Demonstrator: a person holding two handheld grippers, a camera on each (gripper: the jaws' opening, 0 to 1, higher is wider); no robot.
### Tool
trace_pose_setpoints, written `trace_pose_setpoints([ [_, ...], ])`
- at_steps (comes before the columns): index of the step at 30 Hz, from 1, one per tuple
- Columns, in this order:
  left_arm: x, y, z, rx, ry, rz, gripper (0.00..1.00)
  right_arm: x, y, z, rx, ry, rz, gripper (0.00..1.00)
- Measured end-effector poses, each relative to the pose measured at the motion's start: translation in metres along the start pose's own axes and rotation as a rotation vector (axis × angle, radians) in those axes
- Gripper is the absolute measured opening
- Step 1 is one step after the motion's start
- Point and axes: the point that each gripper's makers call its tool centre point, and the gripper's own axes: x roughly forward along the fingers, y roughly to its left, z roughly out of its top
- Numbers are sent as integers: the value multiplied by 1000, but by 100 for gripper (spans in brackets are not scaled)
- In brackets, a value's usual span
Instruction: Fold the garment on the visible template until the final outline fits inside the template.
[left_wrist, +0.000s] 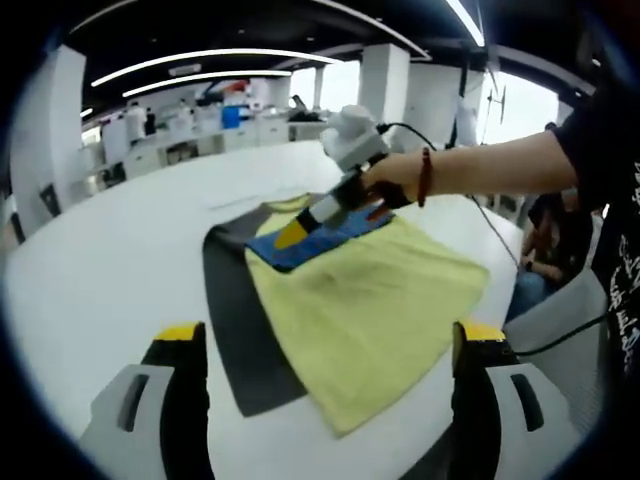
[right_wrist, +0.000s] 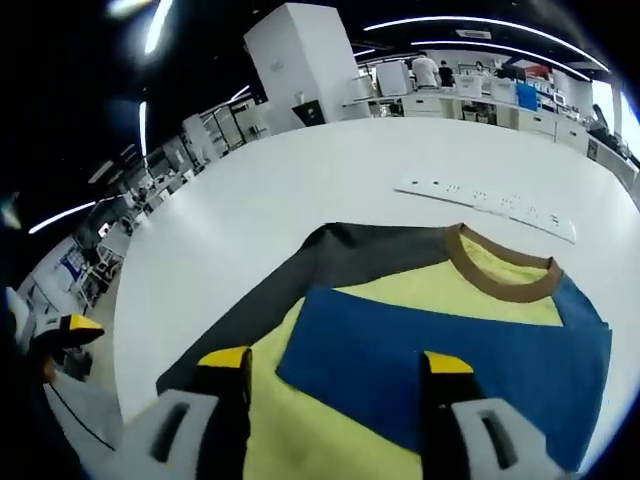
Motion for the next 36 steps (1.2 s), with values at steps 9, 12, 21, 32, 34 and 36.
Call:
trace_pose_setpoints([
  [9,-3,-2,2,-2,-7,9,99,-24,-31,-3,-16,-21,-130,98],
  [12,-3,-3,2,-5,-6,9,99,-33,-51,-7,6,-25,-197,99],
  [21,-3,-5,4,-2,-3,3,99,-59,-89,-19,73,-35,-274,99],
  [32,1,-6,5,0,-5,3,99,-89,-138,-35,116,-18,-348,92],
  [34,2,-8,6,-3,-7,-2,99,-96,-144,-39,132,-22,-364,87],
  [36,2,-9,7,-8,-11,-9,99,-101,-155,-43,136,-19,-376,85],
])
